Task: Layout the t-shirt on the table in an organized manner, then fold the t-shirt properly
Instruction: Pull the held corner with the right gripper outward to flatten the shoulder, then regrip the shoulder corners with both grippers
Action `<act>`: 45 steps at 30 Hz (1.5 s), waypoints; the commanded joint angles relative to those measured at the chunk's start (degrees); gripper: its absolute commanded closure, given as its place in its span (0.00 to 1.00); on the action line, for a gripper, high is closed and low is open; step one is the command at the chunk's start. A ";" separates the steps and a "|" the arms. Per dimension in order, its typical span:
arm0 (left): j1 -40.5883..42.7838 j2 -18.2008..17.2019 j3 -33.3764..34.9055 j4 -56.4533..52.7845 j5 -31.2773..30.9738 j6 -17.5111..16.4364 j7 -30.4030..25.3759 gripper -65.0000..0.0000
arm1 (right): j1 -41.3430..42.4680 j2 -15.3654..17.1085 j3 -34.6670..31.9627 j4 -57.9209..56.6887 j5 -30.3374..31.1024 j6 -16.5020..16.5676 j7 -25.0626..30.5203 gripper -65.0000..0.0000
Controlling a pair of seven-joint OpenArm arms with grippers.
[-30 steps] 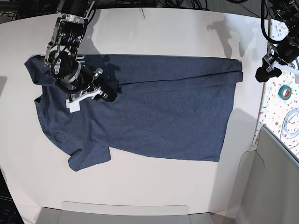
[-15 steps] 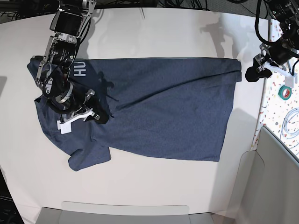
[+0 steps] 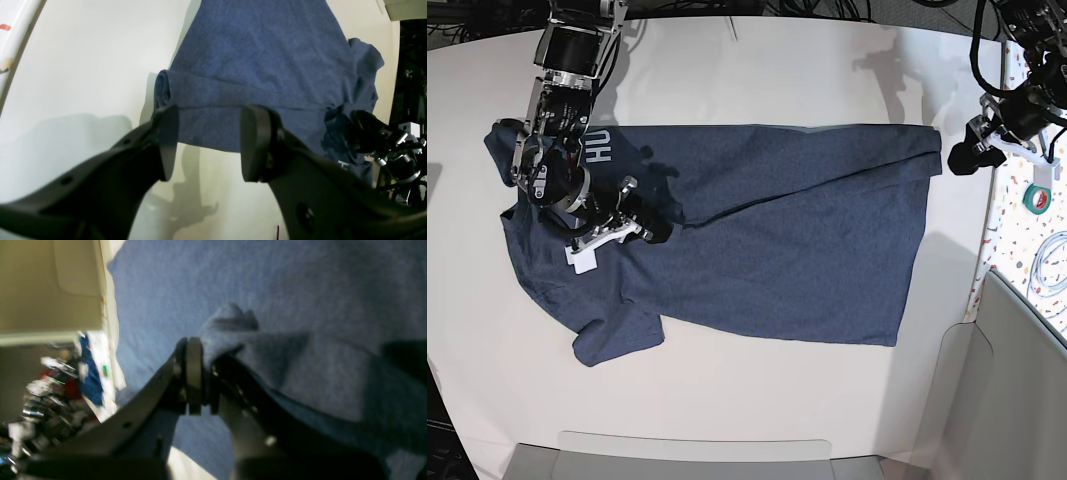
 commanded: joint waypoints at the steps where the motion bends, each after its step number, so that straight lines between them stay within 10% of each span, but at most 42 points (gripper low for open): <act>1: -0.20 -0.94 -0.59 0.75 -1.26 0.42 0.16 0.56 | 0.76 0.99 -0.66 1.07 1.14 0.49 0.43 0.83; 12: -0.02 -0.94 -0.76 0.75 -1.26 0.33 0.16 0.56 | -0.91 4.77 4.35 7.49 3.25 0.49 0.87 0.17; 31: 0.07 -0.76 -0.50 0.75 -1.26 0.16 0.16 0.56 | -18.05 5.12 11.91 18.04 9.31 0.49 0.87 0.15; 45: 0.16 -0.94 -0.50 0.75 -1.26 0.07 0.33 0.56 | -22.36 13.30 14.46 18.39 9.40 0.49 0.78 0.15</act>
